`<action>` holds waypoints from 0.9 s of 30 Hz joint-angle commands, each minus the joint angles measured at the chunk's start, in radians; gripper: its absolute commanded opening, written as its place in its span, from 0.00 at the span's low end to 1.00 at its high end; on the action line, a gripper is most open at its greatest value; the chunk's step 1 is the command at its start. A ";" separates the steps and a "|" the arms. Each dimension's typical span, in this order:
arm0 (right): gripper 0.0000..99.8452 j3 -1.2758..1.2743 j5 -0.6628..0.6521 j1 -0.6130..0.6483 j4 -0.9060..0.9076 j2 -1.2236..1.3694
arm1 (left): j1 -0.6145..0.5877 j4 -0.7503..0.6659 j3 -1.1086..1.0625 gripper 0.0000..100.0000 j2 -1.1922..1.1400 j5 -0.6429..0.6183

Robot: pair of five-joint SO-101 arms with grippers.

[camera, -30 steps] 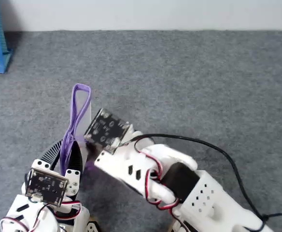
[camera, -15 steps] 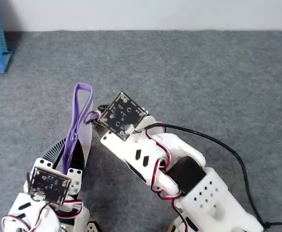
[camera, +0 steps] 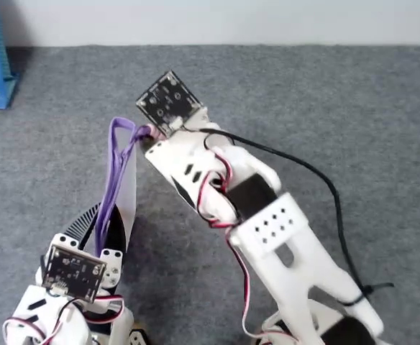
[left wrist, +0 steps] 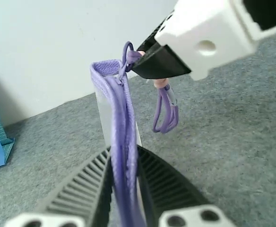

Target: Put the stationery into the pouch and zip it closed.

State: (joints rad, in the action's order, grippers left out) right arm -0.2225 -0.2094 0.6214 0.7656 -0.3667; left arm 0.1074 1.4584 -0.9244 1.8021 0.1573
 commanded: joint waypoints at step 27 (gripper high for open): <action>0.01 0.387 0.020 -0.423 -0.116 0.380 | -0.006 0.018 -0.010 0.01 -0.009 -0.034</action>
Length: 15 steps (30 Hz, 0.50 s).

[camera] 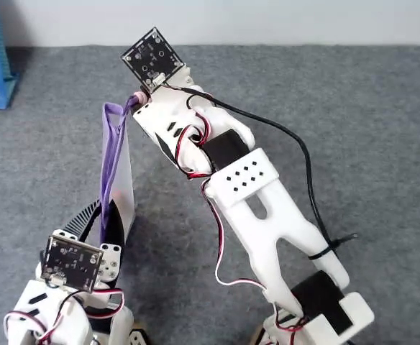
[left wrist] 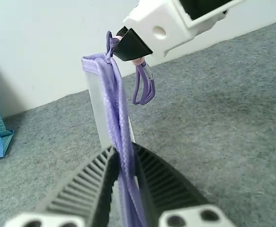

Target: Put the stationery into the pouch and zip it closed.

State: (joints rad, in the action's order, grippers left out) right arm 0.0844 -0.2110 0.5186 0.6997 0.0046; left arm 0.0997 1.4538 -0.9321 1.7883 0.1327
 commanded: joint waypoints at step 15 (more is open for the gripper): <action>0.01 0.077 0.017 -0.268 0.263 -0.237 | 0.000 -0.028 -0.002 0.02 0.005 -0.038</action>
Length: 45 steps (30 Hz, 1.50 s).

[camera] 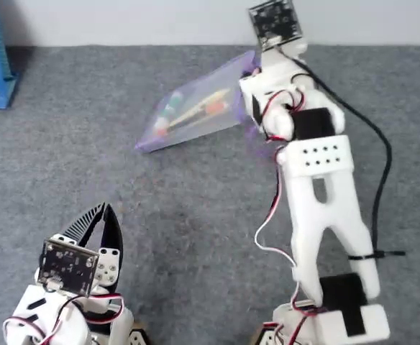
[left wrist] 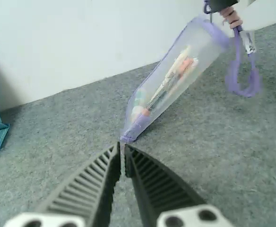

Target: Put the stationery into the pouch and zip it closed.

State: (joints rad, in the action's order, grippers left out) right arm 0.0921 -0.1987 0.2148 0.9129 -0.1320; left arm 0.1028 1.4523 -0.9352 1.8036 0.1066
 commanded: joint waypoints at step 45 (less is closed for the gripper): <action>0.01 -0.103 -0.020 0.179 0.168 -0.615 | -0.092 -0.026 -0.028 0.32 -0.011 -0.153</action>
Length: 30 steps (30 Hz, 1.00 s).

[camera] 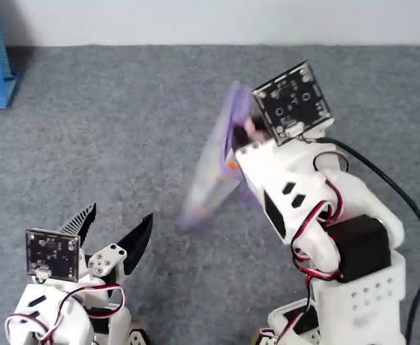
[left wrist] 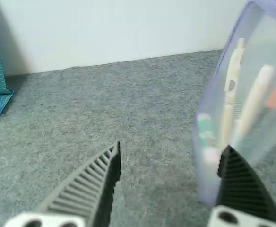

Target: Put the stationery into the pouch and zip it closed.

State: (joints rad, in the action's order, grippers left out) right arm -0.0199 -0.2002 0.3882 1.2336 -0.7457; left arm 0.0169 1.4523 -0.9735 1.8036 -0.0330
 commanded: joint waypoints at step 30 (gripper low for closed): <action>0.01 0.009 -0.348 0.156 0.047 -0.016 | -0.006 -0.034 0.087 0.32 -0.011 -0.009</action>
State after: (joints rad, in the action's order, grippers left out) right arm -0.0199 -0.5240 0.5386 1.2352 -0.7043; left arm 0.0169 1.4170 -0.9628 1.8036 -0.0407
